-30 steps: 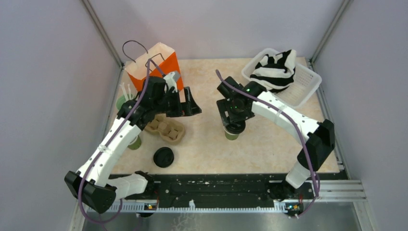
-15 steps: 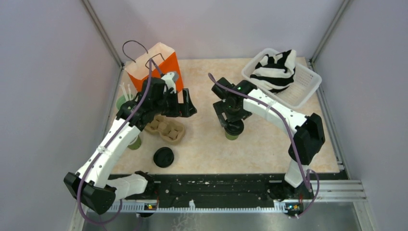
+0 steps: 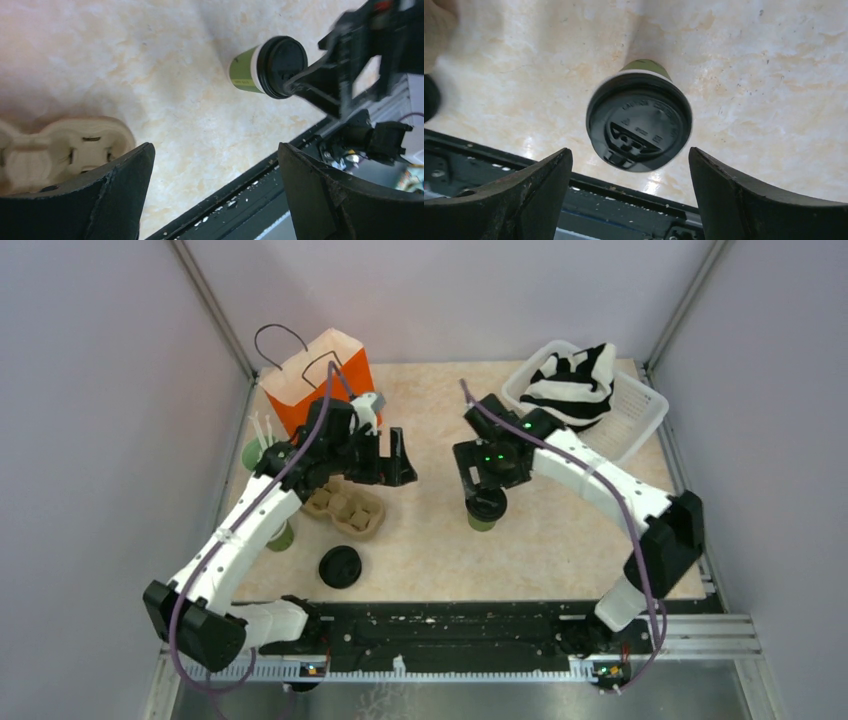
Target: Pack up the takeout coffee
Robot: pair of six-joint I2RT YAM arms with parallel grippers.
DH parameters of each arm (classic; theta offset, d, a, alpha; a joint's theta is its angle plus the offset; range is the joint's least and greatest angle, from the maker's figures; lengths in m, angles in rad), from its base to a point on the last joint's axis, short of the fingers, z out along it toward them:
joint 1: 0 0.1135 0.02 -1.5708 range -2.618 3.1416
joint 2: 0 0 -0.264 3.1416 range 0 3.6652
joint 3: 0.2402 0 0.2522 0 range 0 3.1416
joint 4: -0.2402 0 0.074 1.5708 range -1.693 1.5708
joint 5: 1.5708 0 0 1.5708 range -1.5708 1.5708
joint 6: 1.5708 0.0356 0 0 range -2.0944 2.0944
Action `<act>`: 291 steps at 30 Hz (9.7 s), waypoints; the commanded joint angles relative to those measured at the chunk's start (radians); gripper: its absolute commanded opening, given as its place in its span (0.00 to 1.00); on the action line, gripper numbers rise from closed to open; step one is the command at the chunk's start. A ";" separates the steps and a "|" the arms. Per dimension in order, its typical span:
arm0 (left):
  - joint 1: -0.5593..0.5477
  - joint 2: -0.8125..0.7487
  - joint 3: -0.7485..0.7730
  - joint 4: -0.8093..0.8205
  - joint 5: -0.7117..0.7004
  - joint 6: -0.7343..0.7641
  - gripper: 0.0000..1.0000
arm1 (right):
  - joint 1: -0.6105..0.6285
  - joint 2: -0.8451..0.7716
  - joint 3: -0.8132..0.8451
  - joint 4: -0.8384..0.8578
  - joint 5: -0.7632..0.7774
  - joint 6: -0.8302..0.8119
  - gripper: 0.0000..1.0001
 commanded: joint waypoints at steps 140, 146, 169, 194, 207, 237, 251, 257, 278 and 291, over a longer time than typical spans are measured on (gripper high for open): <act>-0.029 0.619 0.112 0.181 0.529 -0.114 0.53 | -0.640 -0.332 -0.777 0.832 -0.928 0.243 0.52; -0.030 0.651 0.116 0.208 0.562 -0.120 0.52 | -0.637 -0.302 -0.782 0.836 -0.945 0.232 0.49; -0.044 0.718 0.151 0.218 0.560 -0.121 0.50 | -0.606 -0.265 -0.800 0.886 -0.934 0.254 0.42; -0.055 0.774 0.154 0.155 0.466 -0.095 0.44 | -0.604 -0.255 -0.874 0.926 -0.890 0.272 0.42; -0.097 0.815 0.046 0.074 0.234 -0.057 0.36 | -0.604 -0.205 -0.969 0.894 -0.779 0.255 0.43; -0.083 0.709 0.419 -0.079 0.337 0.009 0.86 | -0.581 -0.330 -0.713 0.673 -0.943 0.189 0.86; -0.086 0.880 0.482 0.109 0.547 -0.014 0.78 | -0.555 -0.284 -0.816 0.940 -1.018 0.355 0.64; -0.079 0.822 0.410 0.160 0.511 -0.040 0.82 | -0.555 -0.168 -0.667 0.823 -0.984 0.252 0.60; -0.064 0.791 0.316 0.171 0.565 -0.076 0.70 | -0.596 -0.116 -0.515 0.545 -0.984 0.027 0.78; -0.059 0.821 0.318 0.136 0.553 -0.040 0.58 | -0.492 -0.234 -0.705 0.684 -1.079 0.130 0.82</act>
